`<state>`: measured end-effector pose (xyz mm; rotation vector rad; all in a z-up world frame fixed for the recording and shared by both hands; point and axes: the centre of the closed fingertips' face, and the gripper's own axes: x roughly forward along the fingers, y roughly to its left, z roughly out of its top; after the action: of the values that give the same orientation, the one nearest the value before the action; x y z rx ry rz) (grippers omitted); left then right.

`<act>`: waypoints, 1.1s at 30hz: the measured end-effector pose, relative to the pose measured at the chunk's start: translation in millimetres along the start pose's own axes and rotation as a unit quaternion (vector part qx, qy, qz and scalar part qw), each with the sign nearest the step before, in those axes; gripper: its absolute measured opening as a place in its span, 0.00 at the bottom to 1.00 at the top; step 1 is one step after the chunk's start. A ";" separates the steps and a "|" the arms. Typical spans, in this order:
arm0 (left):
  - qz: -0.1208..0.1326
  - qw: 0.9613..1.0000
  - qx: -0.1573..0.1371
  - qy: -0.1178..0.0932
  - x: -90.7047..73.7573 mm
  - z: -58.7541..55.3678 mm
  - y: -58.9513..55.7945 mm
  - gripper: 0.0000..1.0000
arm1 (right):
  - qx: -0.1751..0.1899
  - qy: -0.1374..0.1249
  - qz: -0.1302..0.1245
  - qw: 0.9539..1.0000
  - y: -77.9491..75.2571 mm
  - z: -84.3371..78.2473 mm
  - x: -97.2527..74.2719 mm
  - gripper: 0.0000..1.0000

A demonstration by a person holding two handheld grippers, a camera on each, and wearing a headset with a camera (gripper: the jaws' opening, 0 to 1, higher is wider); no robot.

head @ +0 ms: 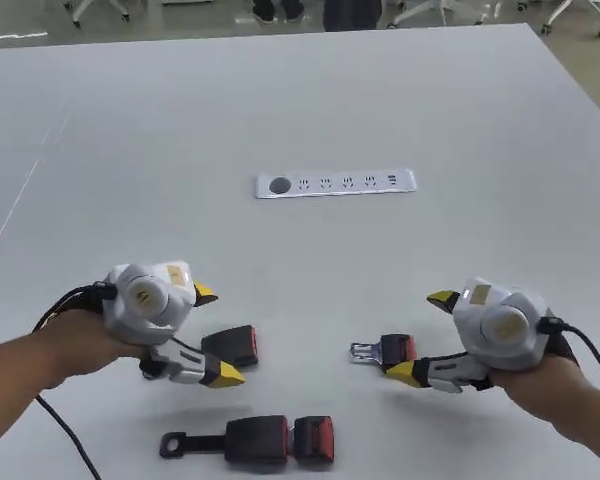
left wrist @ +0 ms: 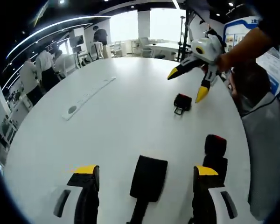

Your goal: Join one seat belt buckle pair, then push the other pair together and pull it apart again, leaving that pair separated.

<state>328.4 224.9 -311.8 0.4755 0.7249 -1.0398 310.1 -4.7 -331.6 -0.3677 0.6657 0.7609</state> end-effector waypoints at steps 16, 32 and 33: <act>0.110 0.969 -0.198 -0.100 -59.1 -13.4 -38.7 0.92 | 0.078 -0.061 -0.095 0.991 27.2 17.1 -49.9 0.89; 0.145 0.952 -0.234 -0.134 -111.3 -44.3 -78.1 0.94 | 0.083 -0.076 -0.118 0.987 60.3 6.7 -92.6 0.95; 0.145 0.952 -0.235 -0.134 -113.2 -46.8 -79.0 0.94 | 0.084 -0.075 -0.119 0.986 61.4 5.1 -94.3 0.95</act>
<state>207.6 289.5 -262.0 0.0209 0.6112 -0.6097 216.6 -8.7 -268.9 -0.2272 0.5287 0.4955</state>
